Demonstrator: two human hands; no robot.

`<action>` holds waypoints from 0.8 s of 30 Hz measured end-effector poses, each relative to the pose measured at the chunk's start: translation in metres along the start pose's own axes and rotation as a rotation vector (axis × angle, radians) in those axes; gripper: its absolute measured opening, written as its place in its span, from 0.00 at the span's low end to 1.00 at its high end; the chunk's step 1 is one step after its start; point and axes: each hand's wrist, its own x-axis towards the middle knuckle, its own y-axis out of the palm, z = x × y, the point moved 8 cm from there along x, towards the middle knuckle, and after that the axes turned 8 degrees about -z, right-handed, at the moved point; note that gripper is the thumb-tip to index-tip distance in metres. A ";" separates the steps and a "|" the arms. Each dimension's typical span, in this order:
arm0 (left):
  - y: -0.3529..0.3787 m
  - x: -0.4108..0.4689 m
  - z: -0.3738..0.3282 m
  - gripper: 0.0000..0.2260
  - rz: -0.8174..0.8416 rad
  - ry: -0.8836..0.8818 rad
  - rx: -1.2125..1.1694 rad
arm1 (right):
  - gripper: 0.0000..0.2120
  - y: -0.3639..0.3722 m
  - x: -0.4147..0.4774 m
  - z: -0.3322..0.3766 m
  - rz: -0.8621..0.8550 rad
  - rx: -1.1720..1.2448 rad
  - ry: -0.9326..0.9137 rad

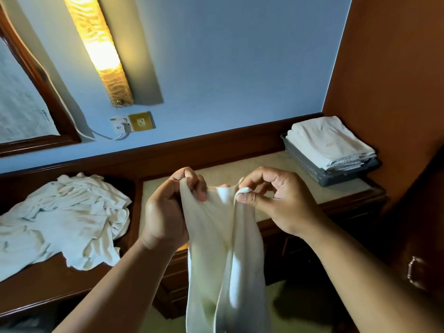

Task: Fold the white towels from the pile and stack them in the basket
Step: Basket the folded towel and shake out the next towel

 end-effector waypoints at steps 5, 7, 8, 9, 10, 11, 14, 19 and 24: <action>0.006 0.004 0.000 0.05 0.040 -0.015 -0.018 | 0.07 0.019 -0.009 -0.018 0.132 0.453 0.168; 0.011 0.004 0.000 0.06 0.082 -0.024 -0.021 | 0.08 0.021 -0.012 -0.019 0.134 0.513 0.196; 0.012 0.004 0.000 0.07 0.096 -0.029 -0.021 | 0.07 0.018 -0.012 -0.019 0.098 0.507 0.199; 0.010 0.005 0.000 0.08 0.092 -0.025 0.004 | 0.07 0.012 -0.011 -0.019 0.040 0.482 0.196; 0.007 0.006 -0.002 0.10 0.077 -0.014 0.043 | 0.06 0.004 -0.008 -0.020 -0.024 0.443 0.188; 0.002 0.007 -0.003 0.11 0.055 -0.008 0.080 | 0.05 -0.004 -0.006 -0.019 -0.080 0.393 0.179; -0.003 0.008 0.002 0.13 0.067 -0.038 0.216 | 0.06 -0.016 0.001 -0.008 -0.111 0.163 0.133; 0.025 -0.013 0.014 0.12 0.315 0.065 0.667 | 0.06 -0.006 0.006 0.014 -0.058 -0.110 0.039; 0.030 -0.020 0.011 0.09 0.211 0.181 0.853 | 0.06 -0.012 0.010 0.015 -0.120 -0.117 0.082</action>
